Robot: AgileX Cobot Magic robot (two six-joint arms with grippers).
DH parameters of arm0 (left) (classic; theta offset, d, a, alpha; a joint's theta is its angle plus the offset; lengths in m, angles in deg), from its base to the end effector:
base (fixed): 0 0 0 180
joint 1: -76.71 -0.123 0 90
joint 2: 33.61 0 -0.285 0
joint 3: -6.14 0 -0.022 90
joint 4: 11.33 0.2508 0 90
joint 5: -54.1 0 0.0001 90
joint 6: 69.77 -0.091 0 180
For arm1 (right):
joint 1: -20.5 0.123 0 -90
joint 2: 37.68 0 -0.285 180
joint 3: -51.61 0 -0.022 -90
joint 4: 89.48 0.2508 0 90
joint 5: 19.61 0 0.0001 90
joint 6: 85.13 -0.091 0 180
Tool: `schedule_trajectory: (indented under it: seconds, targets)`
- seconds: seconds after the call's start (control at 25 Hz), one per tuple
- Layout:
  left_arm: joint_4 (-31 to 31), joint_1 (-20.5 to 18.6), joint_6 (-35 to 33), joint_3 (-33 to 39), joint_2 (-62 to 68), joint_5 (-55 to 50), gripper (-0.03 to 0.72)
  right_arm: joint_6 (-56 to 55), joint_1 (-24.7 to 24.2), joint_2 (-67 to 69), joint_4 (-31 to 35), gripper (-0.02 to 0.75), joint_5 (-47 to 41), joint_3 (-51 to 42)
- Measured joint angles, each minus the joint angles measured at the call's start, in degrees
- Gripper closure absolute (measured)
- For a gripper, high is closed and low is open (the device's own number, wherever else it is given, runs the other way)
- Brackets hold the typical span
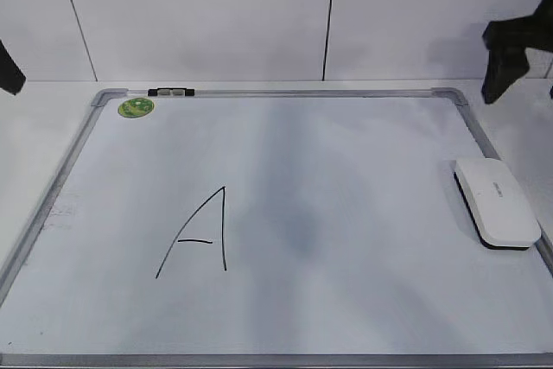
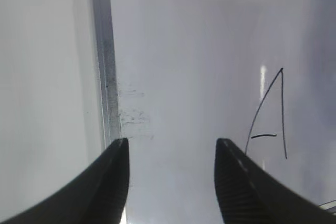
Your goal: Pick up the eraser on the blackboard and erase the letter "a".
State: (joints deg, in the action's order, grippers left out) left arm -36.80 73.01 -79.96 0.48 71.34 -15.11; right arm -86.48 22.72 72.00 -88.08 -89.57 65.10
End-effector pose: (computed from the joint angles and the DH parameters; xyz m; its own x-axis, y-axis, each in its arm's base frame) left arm 0.3456 -0.0143 0.2985 -0.9699 -0.0532 -0.2378 0.0447 0.9204 -0.3885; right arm 0.3690 0.0164 0.2978 -0.9711 -0.0057 -0.2386 -0.0132 0.9995 0.0299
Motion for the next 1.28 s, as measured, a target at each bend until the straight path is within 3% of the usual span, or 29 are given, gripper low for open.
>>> schedule_trajectory:
  seconds: [0.28, 0.84, 1.28]
  targets:
    - [0.1, 0.0, 1.0, 0.0, -11.0, -1.2, 0.295, 0.0, 0.0, -11.8, 0.0, 0.082, -0.5, -1.9]
    - [1.6, 2.9, 3.1, 0.0, -33.6, -2.3, 0.295, -1.9, 0.0, -35.8, 1.0, 0.128, -1.5, -18.4]
    - [5.8, 9.1, 5.9, 0.6, -49.5, -3.5, 0.295, -3.2, 8.0, -49.5, 2.0, 0.143, -1.6, -32.4]
